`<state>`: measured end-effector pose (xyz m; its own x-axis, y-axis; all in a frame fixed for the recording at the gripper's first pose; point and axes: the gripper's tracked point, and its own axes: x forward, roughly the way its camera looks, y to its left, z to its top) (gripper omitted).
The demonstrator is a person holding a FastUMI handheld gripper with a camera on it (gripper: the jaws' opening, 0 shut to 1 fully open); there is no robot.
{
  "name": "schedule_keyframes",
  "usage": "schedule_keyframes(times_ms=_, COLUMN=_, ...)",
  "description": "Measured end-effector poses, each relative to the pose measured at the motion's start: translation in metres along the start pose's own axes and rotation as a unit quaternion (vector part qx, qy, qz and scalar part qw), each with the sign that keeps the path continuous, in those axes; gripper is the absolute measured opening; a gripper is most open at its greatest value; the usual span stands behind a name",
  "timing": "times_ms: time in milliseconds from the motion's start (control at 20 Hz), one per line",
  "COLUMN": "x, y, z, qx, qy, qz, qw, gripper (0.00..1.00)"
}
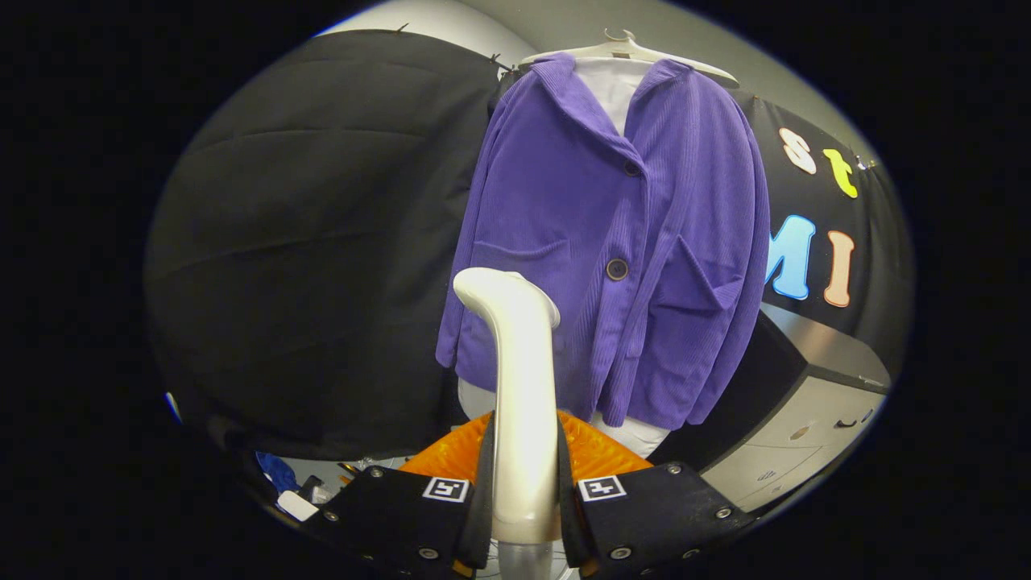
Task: Iron the clothes twice with a garment steamer, once on the left side and once on the right side.
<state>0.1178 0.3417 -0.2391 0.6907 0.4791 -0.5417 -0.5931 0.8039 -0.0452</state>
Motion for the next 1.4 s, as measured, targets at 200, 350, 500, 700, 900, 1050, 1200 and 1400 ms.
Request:
schedule_keyframes(times_ms=200, x=0.003, y=0.005, z=-0.035, qx=0.003, qy=0.029, qz=0.004, qw=1.0, gripper=0.35)
schedule_keyframes(times_ms=350, x=0.003, y=0.009, z=-0.056, qx=0.001, qy=0.048, qz=0.006, qw=0.999, gripper=0.35)
schedule_keyframes(times_ms=500, x=0.007, y=0.013, z=-0.076, qx=-0.001, qy=0.063, qz=0.009, qw=0.998, gripper=0.35)
schedule_keyframes(times_ms=700, x=0.003, y=0.017, z=-0.103, qx=0.002, qy=0.088, qz=0.01, qw=0.996, gripper=0.35)
schedule_keyframes(times_ms=900, x=-0.008, y=0.017, z=-0.112, qx=0.007, qy=0.091, qz=0.012, qw=0.996, gripper=0.35)
schedule_keyframes(times_ms=1050, x=-0.022, y=0.008, z=-0.102, qx=0.02, qy=0.07, qz=0.009, qw=0.997, gripper=0.35)
schedule_keyframes(times_ms=1200, x=-0.042, y=-0.01, z=-0.09, qx=0.038, qy=0.05, qz=-0.002, qw=0.998, gripper=0.35)
schedule_keyframes(times_ms=1400, x=-0.08, y=-0.038, z=-0.059, qx=0.063, qy=-0.008, qz=-0.02, qw=0.998, gripper=0.35)
